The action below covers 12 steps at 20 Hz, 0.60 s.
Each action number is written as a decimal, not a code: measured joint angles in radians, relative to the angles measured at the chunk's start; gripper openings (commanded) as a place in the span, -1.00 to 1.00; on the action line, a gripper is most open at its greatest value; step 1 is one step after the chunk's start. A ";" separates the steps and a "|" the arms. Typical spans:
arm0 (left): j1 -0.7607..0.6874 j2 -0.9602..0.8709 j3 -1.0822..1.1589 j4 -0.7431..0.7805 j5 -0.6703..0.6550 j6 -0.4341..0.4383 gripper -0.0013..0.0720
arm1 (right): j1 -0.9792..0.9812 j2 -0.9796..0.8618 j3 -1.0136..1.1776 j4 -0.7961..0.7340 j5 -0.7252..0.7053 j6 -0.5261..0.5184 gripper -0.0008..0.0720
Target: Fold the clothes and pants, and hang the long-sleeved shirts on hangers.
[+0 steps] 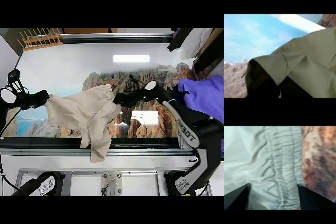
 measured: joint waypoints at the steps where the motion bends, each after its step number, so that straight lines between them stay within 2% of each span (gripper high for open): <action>1: 0.000 -0.001 0.000 0.000 0.000 0.000 -0.95 | 0.015 -0.024 0.011 0.015 0.010 -0.005 0.77; 2: 0.000 -0.001 0.000 0.000 0.000 0.000 -0.95 | 0.026 -0.040 0.018 0.023 0.018 -0.011 0.39; 3: 0.000 -0.001 0.000 0.000 0.000 0.000 -0.95 | 0.035 -0.052 0.024 0.031 0.024 -0.019 -0.22; 4: 0.000 -0.001 0.000 0.000 0.000 0.000 -0.95 | 0.041 -0.060 0.028 0.038 0.029 -0.028 -0.68; 5: 0.000 -0.001 0.000 -0.001 0.000 0.000 -0.95 | 0.045 -0.065 0.032 0.042 0.033 -0.040 -0.92; 8: 0.000 0.003 0.002 -0.004 0.000 0.000 -0.95 | 0.051 -0.061 0.048 0.019 0.044 -0.056 -0.92; 12: -0.001 0.073 0.096 -0.011 0.004 0.001 -0.95 | 0.027 0.095 0.100 -0.156 0.061 -0.054 -0.92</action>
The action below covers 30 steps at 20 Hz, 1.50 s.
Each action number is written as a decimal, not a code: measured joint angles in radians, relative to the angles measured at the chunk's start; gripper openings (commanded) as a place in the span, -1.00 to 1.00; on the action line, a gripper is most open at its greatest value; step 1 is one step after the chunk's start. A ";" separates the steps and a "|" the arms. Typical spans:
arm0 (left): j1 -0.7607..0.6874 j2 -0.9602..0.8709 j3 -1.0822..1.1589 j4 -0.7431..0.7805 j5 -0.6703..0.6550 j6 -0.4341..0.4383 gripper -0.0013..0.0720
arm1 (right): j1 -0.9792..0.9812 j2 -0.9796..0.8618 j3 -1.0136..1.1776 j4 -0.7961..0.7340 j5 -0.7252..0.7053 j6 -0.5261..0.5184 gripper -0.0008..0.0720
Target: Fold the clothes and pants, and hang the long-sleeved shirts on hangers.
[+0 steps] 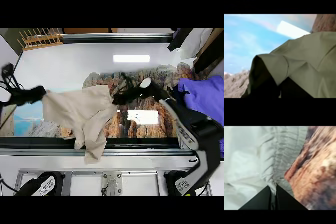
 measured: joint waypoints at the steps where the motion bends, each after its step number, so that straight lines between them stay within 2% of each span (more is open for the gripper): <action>1: -0.004 0.034 0.049 -0.001 0.000 0.003 -0.95 | -0.008 0.069 0.012 -0.052 0.018 0.006 -0.92; 5: -0.050 0.190 0.246 -0.008 0.003 0.011 -0.95 | -0.027 0.409 0.036 -0.259 0.103 0.066 -0.92; 11: -0.203 0.407 0.420 -0.008 0.034 0.010 -0.95 | -0.034 0.818 0.044 -0.447 0.288 0.268 -0.92; 15: -0.323 0.438 0.449 -0.008 0.056 -0.002 -0.95 | -0.034 0.924 0.028 -0.489 0.404 0.393 -0.92; 20: -0.391 0.266 0.441 0.042 -0.035 -0.012 -0.95 | -0.034 0.928 -0.156 -0.517 0.413 0.455 -0.89; 21: -0.394 0.213 0.415 0.071 -0.062 -0.018 -0.95 | -0.034 0.923 -0.224 -0.519 0.388 0.460 -0.82; 22: -0.393 0.165 0.381 0.096 -0.084 -0.032 -0.95 | -0.034 0.919 -0.290 -0.519 0.361 0.464 -0.30; 23: -0.387 0.119 0.337 0.117 -0.092 -0.042 -0.95 | -0.035 0.917 -0.361 -0.512 0.333 0.467 0.59; 24: -0.378 0.072 0.286 0.130 -0.098 -0.050 -0.95 | -0.035 0.915 -0.420 -0.495 0.309 0.468 0.94; 27: -0.349 -0.057 0.148 0.147 -0.104 -0.063 -0.95 | -0.040 0.895 -0.537 -0.468 0.253 0.459 0.94; 30: -0.330 -0.150 0.079 0.147 -0.105 -0.069 -0.95 | -0.105 0.835 -0.550 -0.465 0.211 0.433 0.94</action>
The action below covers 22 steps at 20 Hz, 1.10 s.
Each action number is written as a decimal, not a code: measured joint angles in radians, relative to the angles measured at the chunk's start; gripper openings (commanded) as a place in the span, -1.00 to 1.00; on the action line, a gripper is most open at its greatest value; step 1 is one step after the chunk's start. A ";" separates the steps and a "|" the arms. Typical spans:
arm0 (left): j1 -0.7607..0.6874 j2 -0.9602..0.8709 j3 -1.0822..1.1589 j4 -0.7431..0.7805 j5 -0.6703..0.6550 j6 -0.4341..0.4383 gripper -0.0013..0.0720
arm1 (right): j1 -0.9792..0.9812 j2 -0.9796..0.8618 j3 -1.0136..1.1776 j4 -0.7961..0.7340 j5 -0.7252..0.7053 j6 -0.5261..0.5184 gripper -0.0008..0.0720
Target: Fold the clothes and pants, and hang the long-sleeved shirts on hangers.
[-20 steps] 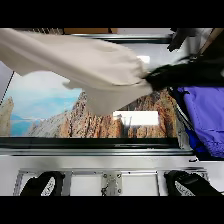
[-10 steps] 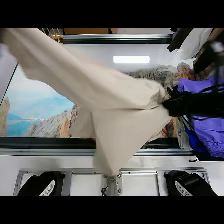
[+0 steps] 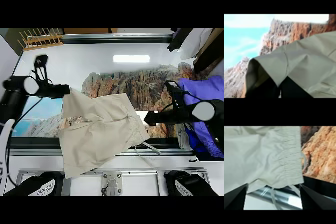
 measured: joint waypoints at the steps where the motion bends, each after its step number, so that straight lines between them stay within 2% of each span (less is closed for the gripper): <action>1: 0.004 -0.023 -0.012 0.000 0.002 0.000 -0.95 | -0.034 -0.034 0.009 0.002 -0.012 -0.012 0.94; 5: 0.010 -0.071 -0.034 0.002 0.024 -0.004 -0.95 | -0.170 -0.254 0.082 0.078 -0.095 -0.142 0.94; 10: 0.011 -0.086 -0.040 0.002 0.044 -0.004 -0.95 | -0.201 -0.615 0.260 0.229 -0.143 -0.303 0.94; 14: 0.011 -0.089 -0.041 0.002 0.048 -0.005 -0.95 | -0.145 -0.829 0.399 0.312 -0.151 -0.349 0.94; 18: 0.011 -0.089 -0.041 0.002 0.050 -0.005 -0.95 | -0.061 -0.935 0.486 0.350 -0.156 -0.364 0.90; 19: 0.011 -0.089 -0.041 0.002 0.052 -0.005 -0.95 | -0.041 -0.949 0.498 0.357 -0.158 -0.367 0.54; 21: 0.011 -0.089 -0.041 0.002 0.068 -0.005 -0.95 | -0.010 -0.968 0.510 0.349 -0.175 -0.368 -0.71; 22: 0.011 -0.090 -0.039 0.002 0.083 -0.005 -0.95 | 0.000 -0.975 0.516 0.345 -0.188 -0.371 -0.92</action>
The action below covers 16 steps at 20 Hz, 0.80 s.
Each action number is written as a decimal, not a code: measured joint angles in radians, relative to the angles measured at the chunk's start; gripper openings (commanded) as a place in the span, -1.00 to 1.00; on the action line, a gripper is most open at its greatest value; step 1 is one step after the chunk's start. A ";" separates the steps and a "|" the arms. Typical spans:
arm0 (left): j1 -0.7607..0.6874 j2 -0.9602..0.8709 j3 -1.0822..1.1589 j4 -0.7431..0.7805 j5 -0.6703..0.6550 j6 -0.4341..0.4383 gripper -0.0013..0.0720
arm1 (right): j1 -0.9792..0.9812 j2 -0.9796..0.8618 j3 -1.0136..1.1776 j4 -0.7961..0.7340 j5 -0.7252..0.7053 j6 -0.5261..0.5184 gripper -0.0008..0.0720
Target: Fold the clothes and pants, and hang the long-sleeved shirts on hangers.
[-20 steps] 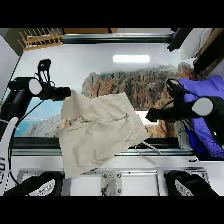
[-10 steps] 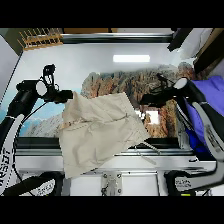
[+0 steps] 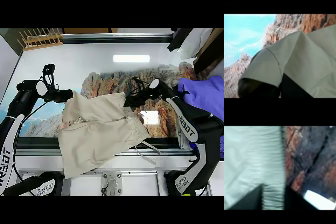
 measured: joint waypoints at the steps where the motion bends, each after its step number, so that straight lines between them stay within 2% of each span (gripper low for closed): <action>1: 0.000 -0.003 0.008 0.000 0.016 0.000 -0.95 | 0.005 0.000 0.008 0.003 -0.008 -0.003 -0.92; 5: -0.001 -0.066 0.149 0.005 0.066 0.008 -0.95 | -0.024 0.061 0.031 -0.018 -0.076 0.014 -0.92; 11: -0.042 -0.275 0.490 0.003 0.115 0.032 -0.95 | -0.117 0.195 0.037 -0.229 -0.163 0.217 -0.92; 12: -0.053 -0.307 0.536 0.000 0.114 0.034 -0.81 | -0.126 0.203 0.038 -0.261 -0.166 0.250 -0.92; 14: -0.069 -0.362 0.629 0.000 0.101 0.035 0.90 | -0.139 0.215 0.038 -0.314 -0.174 0.320 -0.92; 15: -0.072 -0.379 0.667 0.001 0.090 0.035 0.88 | -0.146 0.219 0.038 -0.336 -0.179 0.353 -0.89; 16: -0.071 -0.393 0.706 0.001 0.064 0.034 0.88 | -0.151 0.224 0.038 -0.353 -0.181 0.379 -0.76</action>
